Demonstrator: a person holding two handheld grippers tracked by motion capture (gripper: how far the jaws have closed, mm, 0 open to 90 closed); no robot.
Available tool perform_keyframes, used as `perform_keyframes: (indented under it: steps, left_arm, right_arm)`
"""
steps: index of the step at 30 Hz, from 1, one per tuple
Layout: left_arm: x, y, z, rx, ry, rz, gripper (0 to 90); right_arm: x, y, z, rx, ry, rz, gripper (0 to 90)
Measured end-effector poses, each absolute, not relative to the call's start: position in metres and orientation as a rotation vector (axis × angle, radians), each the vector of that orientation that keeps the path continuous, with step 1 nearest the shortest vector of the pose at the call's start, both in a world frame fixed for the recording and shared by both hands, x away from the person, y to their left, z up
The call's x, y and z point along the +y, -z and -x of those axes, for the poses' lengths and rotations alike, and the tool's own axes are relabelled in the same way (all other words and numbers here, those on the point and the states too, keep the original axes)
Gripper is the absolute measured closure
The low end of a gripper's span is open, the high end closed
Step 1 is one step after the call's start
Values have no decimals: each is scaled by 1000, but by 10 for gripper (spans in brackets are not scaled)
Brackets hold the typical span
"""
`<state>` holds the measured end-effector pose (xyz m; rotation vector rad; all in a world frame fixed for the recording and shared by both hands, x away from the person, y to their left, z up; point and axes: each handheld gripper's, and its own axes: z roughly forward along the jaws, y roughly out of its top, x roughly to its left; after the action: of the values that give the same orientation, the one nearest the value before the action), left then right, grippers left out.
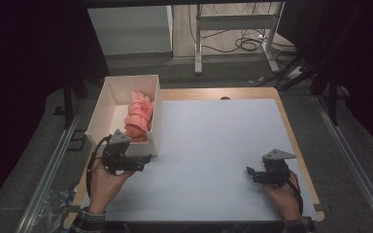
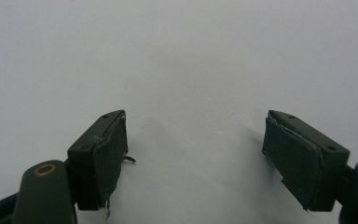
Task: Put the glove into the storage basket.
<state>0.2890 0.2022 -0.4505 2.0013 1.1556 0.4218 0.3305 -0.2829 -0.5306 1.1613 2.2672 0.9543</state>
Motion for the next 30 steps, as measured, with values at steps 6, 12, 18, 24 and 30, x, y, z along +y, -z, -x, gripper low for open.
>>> perform_keyframes:
  steps: [6, 12, 18, 24, 30]
  left_arm:
    - [191, 471, -281, 1124, -395, -1996, 37]
    - [179, 491, -277, 1101, -364, -1992, 36]
    - [166, 514, -277, 1088, -348, -2014, 34]
    - [156, 536, -279, 1097, -345, -2059, 34]
    - [145, 550, -280, 1095, -371, -2133, 35]
  right_arm:
    - [-283, 531, -330, 2267, -955, -1162, 224]
    - [-283, 531, -330, 2267, -955, -1161, 224]
    - [-283, 531, -330, 2267, -955, -1161, 224]
    - [-283, 531, -330, 2267, -955, -1161, 224]
    - [-283, 531, -330, 2267, -956, -1161, 224]
